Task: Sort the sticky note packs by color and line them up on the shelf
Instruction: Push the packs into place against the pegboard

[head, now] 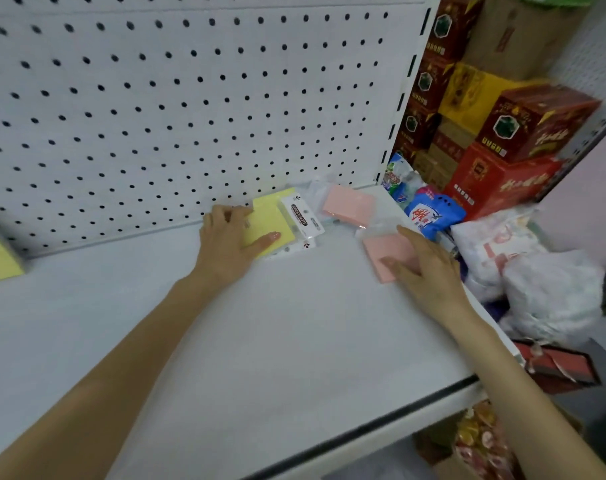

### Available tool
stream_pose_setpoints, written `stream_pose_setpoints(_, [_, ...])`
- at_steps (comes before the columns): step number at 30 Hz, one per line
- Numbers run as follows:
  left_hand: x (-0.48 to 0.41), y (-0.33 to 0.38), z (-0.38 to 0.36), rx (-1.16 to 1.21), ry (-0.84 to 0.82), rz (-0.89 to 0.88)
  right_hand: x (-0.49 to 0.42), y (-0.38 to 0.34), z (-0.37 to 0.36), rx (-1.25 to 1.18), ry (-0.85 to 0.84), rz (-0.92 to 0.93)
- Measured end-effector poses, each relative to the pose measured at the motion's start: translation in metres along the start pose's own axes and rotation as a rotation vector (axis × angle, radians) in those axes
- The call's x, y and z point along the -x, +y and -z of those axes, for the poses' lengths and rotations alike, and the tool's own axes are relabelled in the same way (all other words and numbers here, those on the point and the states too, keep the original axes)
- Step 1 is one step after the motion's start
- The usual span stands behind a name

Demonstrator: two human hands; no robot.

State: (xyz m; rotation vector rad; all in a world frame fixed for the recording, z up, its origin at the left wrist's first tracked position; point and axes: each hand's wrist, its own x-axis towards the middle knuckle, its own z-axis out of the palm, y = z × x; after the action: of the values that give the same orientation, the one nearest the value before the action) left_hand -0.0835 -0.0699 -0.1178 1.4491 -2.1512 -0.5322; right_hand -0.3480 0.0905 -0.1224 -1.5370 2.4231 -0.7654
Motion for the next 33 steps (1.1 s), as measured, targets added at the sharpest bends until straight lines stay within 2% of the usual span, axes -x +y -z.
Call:
stream_pose_setpoints(3, [0.014, 0.0, 0.005, -0.027, 0.034, -0.025, 0.003, 0.001, 0.0, 0.013, 0.052, -0.061])
stream_pose_setpoints(6, [0.026, 0.006, 0.017, 0.064, 0.048, -0.004, 0.01, -0.003, -0.001, -0.04, 0.117, -0.065])
stream_pose_setpoints(11, [0.037, 0.006, 0.047, 0.299, -0.005, 0.091, 0.026, -0.027, -0.005, -0.33, 0.041, -0.049])
stream_pose_setpoints(14, [0.052, -0.006, 0.064, 0.496, -0.053, 0.212, 0.042, -0.051, -0.008, -0.454, -0.001, 0.015])
stream_pose_setpoints(19, [0.089, -0.038, 0.095, 0.719, 0.01, 0.336, 0.064, -0.097, -0.024, -0.572, -0.053, 0.08])
stream_pose_setpoints(25, [0.137, -0.105, 0.148, 0.74, 0.102, 0.374, 0.078, -0.184, -0.059, -0.808, -0.181, -0.053])
stream_pose_setpoints(30, [0.185, -0.176, 0.206, 0.652, 0.145, 0.336, 0.098, -0.276, -0.1, -0.964, -0.335, -0.018])
stream_pose_setpoints(33, [0.213, -0.219, 0.249, 0.604, 0.162, 0.337, 0.116, -0.334, -0.127, -1.116, -0.4, -0.09])
